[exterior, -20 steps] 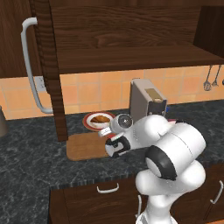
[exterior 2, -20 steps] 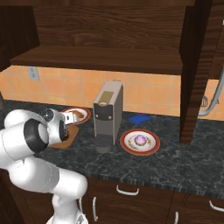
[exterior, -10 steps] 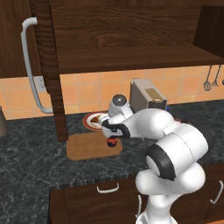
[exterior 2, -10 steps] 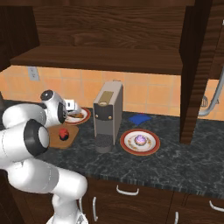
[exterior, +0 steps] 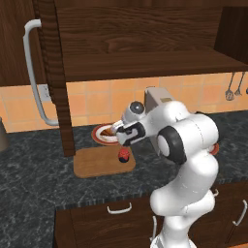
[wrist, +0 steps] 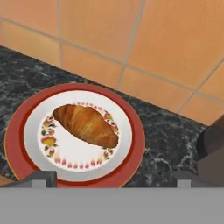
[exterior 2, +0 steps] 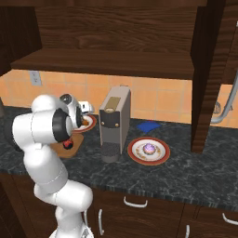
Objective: From the different types of pastries on the counter, select a croissant and place it on the cutting board. Then retrieve a jar of jam from the cabinet and place it alongside the croissant on the cutting board.
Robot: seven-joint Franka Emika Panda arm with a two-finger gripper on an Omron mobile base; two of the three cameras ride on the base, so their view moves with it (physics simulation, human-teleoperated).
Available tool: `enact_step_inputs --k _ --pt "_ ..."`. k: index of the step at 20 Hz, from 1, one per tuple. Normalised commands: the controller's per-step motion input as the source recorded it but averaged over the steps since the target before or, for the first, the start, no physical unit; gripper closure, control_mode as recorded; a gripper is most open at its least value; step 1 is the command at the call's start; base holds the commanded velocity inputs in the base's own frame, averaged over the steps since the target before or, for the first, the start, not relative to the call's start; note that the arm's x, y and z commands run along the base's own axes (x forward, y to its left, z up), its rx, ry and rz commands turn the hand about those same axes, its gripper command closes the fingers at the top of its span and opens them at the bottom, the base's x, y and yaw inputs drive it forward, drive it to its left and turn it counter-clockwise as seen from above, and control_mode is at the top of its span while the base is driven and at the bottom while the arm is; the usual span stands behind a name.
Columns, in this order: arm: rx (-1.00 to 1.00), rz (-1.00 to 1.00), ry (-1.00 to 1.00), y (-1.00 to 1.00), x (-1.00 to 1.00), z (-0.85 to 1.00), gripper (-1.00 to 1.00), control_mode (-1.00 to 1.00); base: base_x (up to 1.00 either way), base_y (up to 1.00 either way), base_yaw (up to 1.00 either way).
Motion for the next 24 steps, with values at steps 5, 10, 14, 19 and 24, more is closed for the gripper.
enact_step_inputs --k 5,10,14,19,24 --pt "0.0 0.29 -0.02 0.02 0.39 -0.05 -1.0 -1.0 0.0 0.0 0.0" --pt "-0.04 0.06 0.08 0.0 0.1 0.17 -1.0 -1.0 0.0 0.0 0.0" --pt "-0.14 0.15 0.0 0.1 0.25 0.58 -1.0 -1.0 0.0 0.0 0.0" --pt "-0.06 0.02 0.15 0.0 0.02 0.06 -1.0 -1.0 0.0 0.0 0.0" --pt "-0.12 0.0 0.3 0.04 0.0 -0.02 -1.0 -1.0 0.0 0.0 0.0"
